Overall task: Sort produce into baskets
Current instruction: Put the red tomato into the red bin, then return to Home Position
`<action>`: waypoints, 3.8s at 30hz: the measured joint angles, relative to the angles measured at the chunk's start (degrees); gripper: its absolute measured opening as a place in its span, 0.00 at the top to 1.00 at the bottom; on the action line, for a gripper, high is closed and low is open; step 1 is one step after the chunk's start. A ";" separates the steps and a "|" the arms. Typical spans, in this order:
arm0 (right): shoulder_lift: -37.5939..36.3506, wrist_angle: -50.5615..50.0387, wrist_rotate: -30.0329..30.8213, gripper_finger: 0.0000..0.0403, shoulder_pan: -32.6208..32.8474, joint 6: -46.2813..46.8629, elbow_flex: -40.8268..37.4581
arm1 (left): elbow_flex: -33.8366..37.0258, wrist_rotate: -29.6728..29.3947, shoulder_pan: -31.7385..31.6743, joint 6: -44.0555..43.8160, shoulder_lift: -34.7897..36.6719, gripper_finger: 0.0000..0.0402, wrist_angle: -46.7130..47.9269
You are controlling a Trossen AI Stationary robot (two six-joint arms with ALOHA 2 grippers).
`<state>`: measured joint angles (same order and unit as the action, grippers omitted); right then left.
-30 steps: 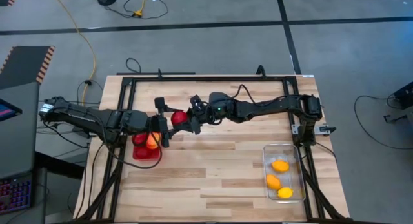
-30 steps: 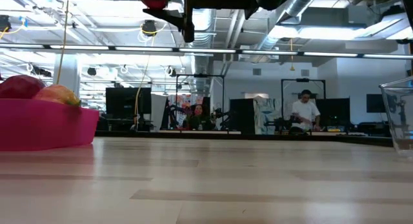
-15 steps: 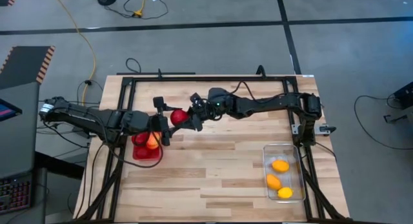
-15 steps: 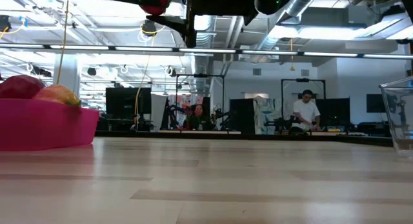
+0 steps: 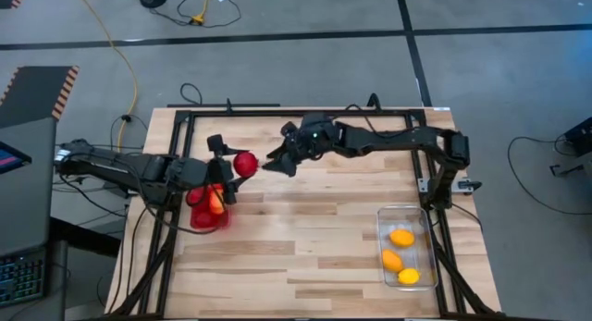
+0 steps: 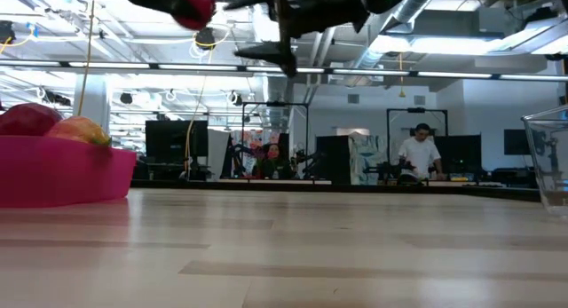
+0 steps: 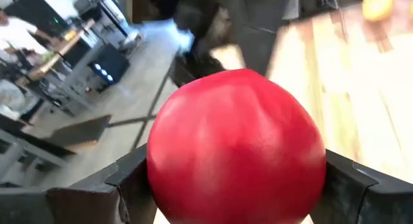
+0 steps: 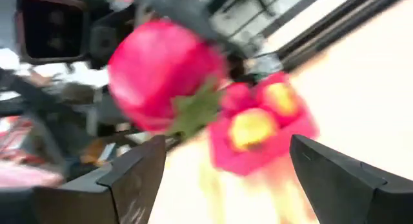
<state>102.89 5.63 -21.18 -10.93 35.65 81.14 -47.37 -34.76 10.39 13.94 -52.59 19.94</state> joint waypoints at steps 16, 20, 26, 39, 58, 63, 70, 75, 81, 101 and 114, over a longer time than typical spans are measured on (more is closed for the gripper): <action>-12.27 -43.36 24.92 0.12 2.21 -18.20 -0.83 | -0.02 9.02 -0.09 -23.09 4.92 0.29 36.82; -14.39 -46.50 33.05 0.12 4.80 -17.47 -6.44 | -0.02 9.44 -0.11 -26.75 4.73 0.29 41.51; -18.56 -45.53 36.58 0.12 7.35 -10.45 -15.73 | -0.02 13.68 -1.54 -29.88 4.64 0.29 42.10; -21.96 -33.80 36.60 0.12 13.48 -10.10 -22.08 | -0.02 18.25 -5.32 -31.13 -2.01 0.29 43.49; -22.27 -31.18 36.58 0.11 19.34 -10.63 -22.10 | 0.00 21.03 -8.86 -23.12 -14.46 0.29 45.74; -22.27 -30.32 36.58 0.11 19.58 -10.64 -22.10 | -0.02 21.20 -9.66 -20.16 -16.32 0.29 45.73; -22.25 -30.31 36.58 0.11 19.56 -10.62 -22.10 | 0.02 20.61 -10.93 -20.44 -17.32 0.29 45.69; -22.25 -30.24 36.56 0.11 19.56 -10.62 -22.10 | 0.02 20.80 -11.04 -20.49 -17.25 0.25 45.86; -22.22 -30.32 36.54 0.11 19.56 -10.64 -22.10 | 0.02 20.83 -11.04 -20.55 -17.23 0.16 46.12; -24.97 -30.41 36.72 0.12 19.49 -10.62 -22.10 | -6.44 20.98 -11.04 -21.73 -11.01 0.14 49.39; -38.97 -38.43 42.31 0.46 19.03 -20.60 -22.32 | -8.49 20.30 -10.38 -32.47 10.05 0.14 39.50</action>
<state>63.92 -32.80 21.13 8.10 15.05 58.82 -55.87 -14.46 0.02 -18.53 -42.54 59.44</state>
